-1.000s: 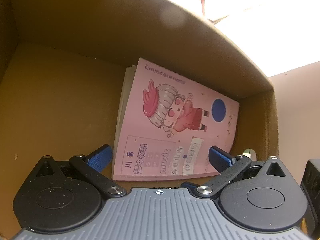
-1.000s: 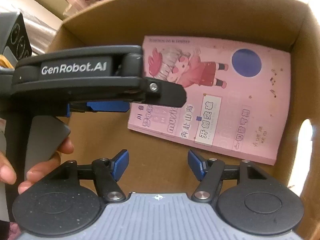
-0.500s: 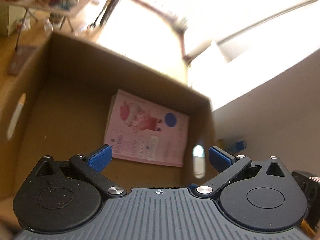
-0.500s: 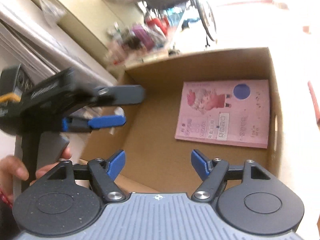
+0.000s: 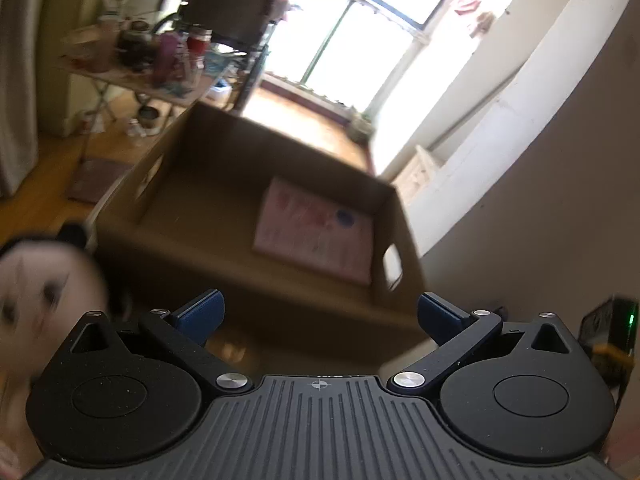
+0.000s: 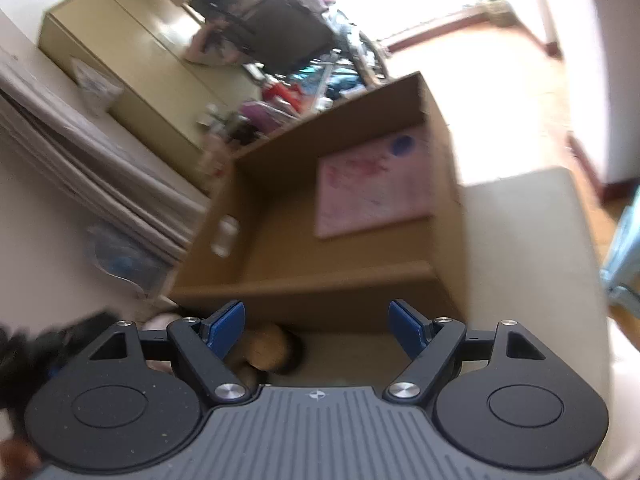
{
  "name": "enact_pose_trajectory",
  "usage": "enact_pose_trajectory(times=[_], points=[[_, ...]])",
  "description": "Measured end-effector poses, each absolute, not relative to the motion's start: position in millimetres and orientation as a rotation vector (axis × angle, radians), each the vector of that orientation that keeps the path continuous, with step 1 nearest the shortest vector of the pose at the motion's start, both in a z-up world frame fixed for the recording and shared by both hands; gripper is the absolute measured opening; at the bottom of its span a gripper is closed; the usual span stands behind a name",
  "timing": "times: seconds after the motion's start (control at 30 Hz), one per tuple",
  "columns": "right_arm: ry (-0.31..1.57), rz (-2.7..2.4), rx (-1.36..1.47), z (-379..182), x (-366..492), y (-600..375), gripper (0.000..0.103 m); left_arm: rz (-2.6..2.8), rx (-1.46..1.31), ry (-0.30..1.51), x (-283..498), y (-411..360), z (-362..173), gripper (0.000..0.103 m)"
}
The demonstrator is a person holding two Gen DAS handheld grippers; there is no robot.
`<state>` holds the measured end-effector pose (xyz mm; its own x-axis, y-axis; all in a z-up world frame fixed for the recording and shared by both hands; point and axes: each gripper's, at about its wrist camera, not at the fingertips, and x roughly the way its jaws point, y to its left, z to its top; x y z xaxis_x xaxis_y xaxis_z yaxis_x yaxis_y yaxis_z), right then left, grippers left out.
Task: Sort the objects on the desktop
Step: 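Withdraw the right gripper from the box toward the tissue pack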
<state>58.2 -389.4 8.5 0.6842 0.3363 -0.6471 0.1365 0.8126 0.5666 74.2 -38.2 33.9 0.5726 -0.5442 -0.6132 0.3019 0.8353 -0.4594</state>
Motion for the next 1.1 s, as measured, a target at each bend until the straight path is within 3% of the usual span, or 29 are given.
enact_pose_trajectory(times=[0.27, 0.33, 0.4, 1.1], points=[[0.838, 0.067, 0.419, 16, 51, -348, 0.082, -0.397, -0.262, 0.796, 29, -31, 4, 0.103], [0.812, 0.075, 0.341, 23, 49, -332, 0.094, -0.385, -0.232, 0.781, 25, -30, 3, 0.103], [0.781, 0.080, 0.282, 31, 44, -319, 0.098, -0.366, -0.186, 0.773, 22, -29, 1, 0.103], [0.718, -0.054, -0.023, 35, 37, -285, 0.103, -0.348, -0.094, 0.781, 9, -29, -17, 0.103]])
